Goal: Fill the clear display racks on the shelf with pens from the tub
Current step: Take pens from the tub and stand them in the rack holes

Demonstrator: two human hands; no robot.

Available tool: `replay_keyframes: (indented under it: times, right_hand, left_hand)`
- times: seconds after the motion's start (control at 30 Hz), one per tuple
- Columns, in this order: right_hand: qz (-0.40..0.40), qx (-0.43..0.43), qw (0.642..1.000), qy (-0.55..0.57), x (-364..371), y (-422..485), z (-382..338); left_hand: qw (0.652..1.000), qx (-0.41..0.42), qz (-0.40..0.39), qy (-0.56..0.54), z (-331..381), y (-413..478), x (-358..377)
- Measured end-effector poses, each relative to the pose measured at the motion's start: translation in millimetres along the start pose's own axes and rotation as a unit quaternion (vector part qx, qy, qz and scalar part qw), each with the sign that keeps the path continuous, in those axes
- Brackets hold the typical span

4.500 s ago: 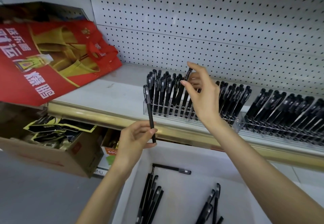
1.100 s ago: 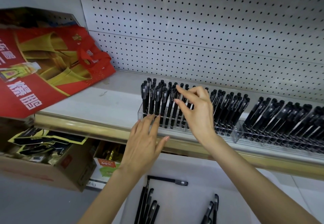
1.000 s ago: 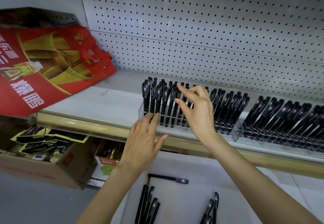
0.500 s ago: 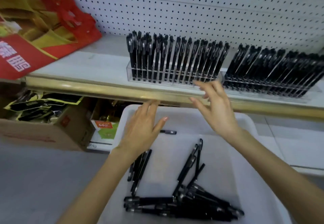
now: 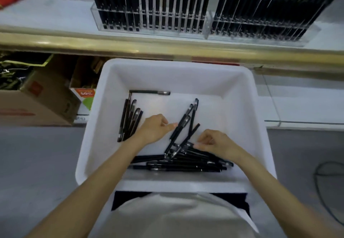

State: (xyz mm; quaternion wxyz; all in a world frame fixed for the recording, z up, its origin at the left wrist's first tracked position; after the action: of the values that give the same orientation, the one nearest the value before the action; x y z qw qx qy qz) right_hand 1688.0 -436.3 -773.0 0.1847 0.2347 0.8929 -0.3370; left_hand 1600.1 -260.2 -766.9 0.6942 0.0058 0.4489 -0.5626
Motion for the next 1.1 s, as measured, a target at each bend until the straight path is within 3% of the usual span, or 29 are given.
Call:
replay_keyframes:
  times: [0.33, 0.63, 1.1]
  right_hand:
    - [-0.061, 0.03, 0.997, -0.021, 10.6, -1.9, 16.9]
    - [-0.072, 0.044, 0.996, -0.017, 13.0, -2.0, 12.7]
    - [-0.089, 0.037, 0.995, 0.036, 18.5, -0.6, 13.6]
  left_hand:
    - [0.998, -0.026, 0.006, 0.052, 22.6, 16.6, 19.4]
    - [0.981, -0.054, 0.069, 0.174, 27.5, 29.0, 25.1]
    - [0.982, -0.074, 0.104, 0.139, 27.6, 27.9, 23.6]
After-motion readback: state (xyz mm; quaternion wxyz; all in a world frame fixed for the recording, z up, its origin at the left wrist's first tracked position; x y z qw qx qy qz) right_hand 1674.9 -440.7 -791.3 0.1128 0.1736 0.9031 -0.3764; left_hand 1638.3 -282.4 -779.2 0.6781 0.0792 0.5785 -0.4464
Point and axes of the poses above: each hand's wrist, its own y-axis towards the middle knuckle, its own x-axis out of the palm, z = x × y, the point moved 10 cm from there along y, towards the middle knuckle, and after that the axes turned 7 degrees about y, right-handed, at the moved point
